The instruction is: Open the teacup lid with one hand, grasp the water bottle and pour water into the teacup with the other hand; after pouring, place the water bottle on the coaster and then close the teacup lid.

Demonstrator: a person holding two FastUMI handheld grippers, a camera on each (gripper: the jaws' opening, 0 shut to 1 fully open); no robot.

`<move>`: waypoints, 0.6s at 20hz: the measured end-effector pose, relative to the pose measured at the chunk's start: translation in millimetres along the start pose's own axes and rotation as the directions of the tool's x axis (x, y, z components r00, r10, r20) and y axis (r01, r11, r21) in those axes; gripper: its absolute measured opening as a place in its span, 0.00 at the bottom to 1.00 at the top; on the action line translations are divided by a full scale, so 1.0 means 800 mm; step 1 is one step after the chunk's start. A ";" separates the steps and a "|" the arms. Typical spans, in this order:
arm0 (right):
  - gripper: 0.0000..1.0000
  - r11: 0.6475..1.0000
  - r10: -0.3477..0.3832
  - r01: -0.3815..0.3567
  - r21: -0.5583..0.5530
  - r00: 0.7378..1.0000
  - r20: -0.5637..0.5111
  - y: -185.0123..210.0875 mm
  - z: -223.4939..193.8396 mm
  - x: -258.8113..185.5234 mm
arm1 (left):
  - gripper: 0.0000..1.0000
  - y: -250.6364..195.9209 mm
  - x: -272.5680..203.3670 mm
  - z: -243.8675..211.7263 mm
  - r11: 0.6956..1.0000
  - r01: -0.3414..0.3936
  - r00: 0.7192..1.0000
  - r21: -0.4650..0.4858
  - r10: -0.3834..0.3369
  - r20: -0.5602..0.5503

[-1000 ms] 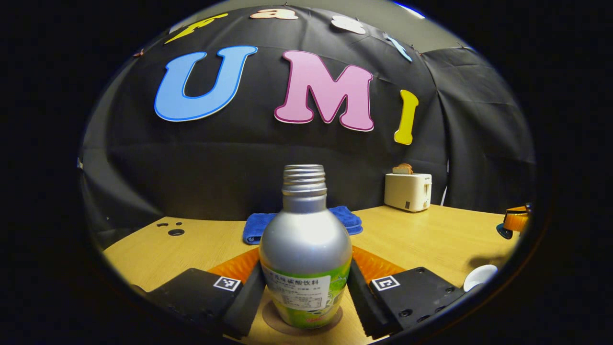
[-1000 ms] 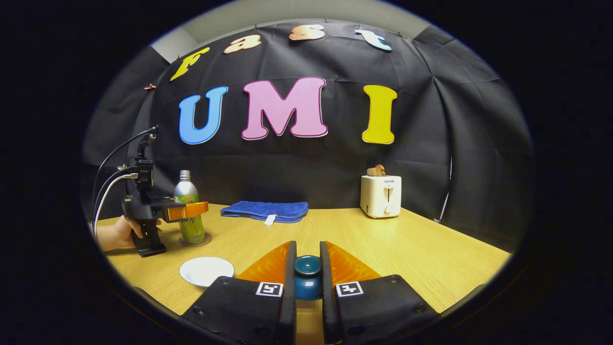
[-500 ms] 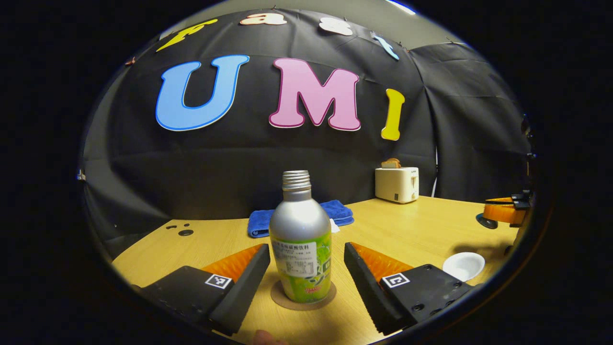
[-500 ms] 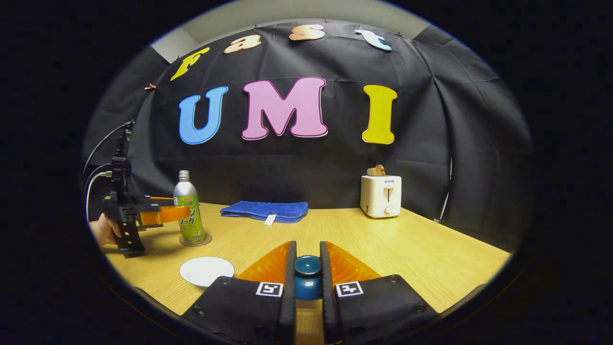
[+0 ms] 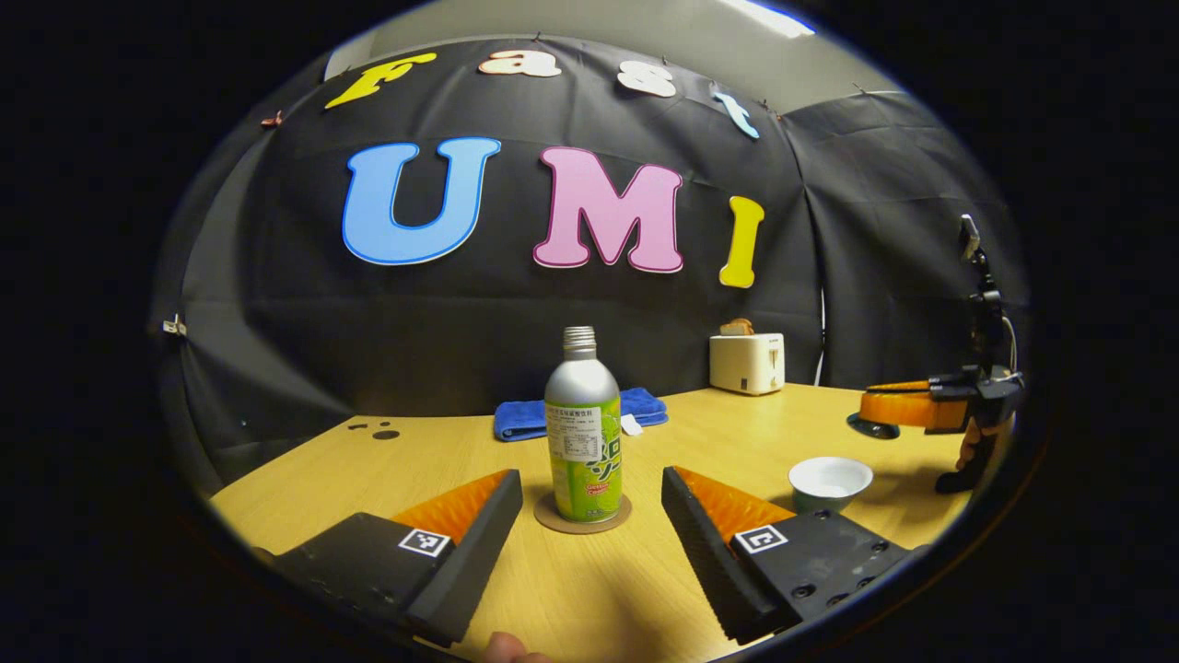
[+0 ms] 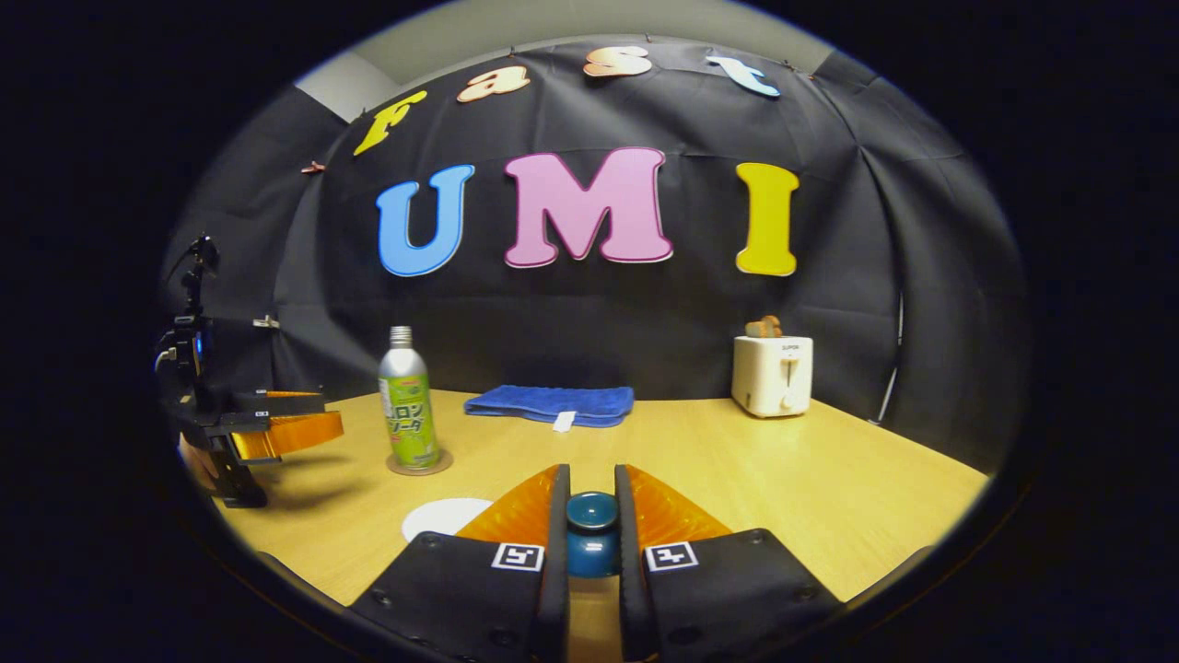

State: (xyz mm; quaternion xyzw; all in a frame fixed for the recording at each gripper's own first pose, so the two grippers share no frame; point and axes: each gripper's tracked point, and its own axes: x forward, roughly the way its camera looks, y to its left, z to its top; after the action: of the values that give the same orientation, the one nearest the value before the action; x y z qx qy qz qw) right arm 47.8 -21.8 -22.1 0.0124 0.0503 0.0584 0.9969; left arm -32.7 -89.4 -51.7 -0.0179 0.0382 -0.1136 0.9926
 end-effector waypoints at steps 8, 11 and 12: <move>0.25 0.995 0.091 -0.095 -0.041 0.992 -0.093 0.069 -0.024 0.035 | 0.97 0.006 0.004 -0.002 1.000 0.001 1.000 -0.014 -0.001 -0.011; 0.26 0.992 0.093 -0.104 -0.075 0.985 -0.143 0.076 -0.032 0.040 | 0.96 0.006 0.004 -0.002 1.000 0.002 1.000 -0.014 -0.002 -0.011; 0.26 0.992 0.085 -0.099 -0.079 0.984 -0.160 0.074 -0.036 0.042 | 0.96 0.007 0.004 -0.002 1.000 0.002 1.000 -0.014 -0.002 -0.012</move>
State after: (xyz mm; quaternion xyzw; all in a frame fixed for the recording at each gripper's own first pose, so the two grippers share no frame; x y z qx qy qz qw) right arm 71.3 41.2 -52.0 -0.0330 0.1249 0.1072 0.9858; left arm -28.6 -85.1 -53.5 -0.0242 0.0447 -0.1144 0.9921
